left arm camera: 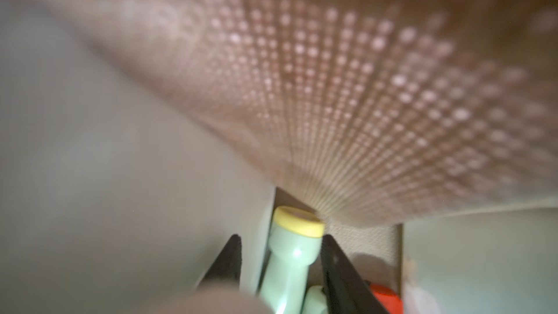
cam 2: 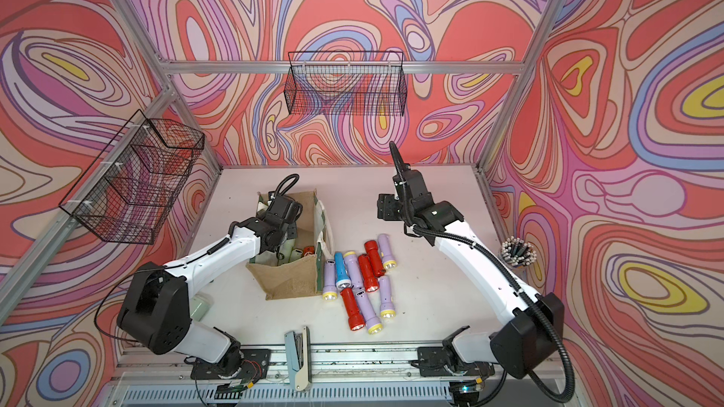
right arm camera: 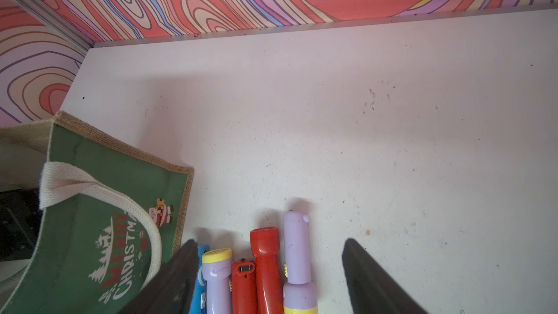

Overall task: Put the flashlights into the tote bags
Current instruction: Adjust the canvas bag at the center of the board.

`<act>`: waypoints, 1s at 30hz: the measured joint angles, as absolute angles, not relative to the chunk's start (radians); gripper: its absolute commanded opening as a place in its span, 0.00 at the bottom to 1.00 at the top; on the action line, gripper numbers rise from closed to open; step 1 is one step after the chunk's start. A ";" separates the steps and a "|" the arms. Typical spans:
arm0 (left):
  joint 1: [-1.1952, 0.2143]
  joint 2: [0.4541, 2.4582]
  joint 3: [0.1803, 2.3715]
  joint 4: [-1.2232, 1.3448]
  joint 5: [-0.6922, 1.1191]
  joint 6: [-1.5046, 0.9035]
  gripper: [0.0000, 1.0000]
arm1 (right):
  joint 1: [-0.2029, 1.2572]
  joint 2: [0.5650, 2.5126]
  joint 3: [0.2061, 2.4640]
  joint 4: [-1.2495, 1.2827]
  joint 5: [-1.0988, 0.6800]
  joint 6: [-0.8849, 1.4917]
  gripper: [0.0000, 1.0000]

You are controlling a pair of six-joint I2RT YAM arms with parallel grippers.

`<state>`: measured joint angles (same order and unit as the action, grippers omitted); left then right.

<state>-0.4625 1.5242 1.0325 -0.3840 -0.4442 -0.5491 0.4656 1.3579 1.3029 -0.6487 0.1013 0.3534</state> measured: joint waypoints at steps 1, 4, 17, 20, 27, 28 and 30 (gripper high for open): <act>-0.462 1.524 1.032 -0.367 -0.426 -0.539 0.32 | 0.466 1.358 1.303 -0.649 0.102 0.353 0.78; -0.455 1.518 1.031 -0.296 -0.359 -0.505 0.19 | 0.466 1.358 1.303 -0.644 0.105 0.353 0.78; -0.352 1.256 0.971 -0.159 0.044 -0.474 0.18 | 0.465 1.358 1.295 -0.639 0.094 0.354 0.78; -0.329 1.229 0.970 -0.121 0.166 -0.482 0.19 | 0.465 1.358 1.291 -0.632 0.079 0.359 0.78; -0.226 1.186 0.934 -0.008 0.403 -0.595 0.27 | 0.465 1.358 1.282 -0.626 0.061 0.362 0.78; -0.202 1.176 0.931 0.001 0.432 -0.617 0.29 | 0.465 1.358 1.281 -0.625 0.055 0.363 0.78; -0.151 1.152 0.930 0.009 0.492 -0.664 0.31 | 0.465 1.358 1.281 -0.619 0.037 0.364 0.78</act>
<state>-0.1509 1.1519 0.9302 0.0086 0.4915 -0.6643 0.4648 1.3579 1.2808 -0.6193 0.0368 0.3641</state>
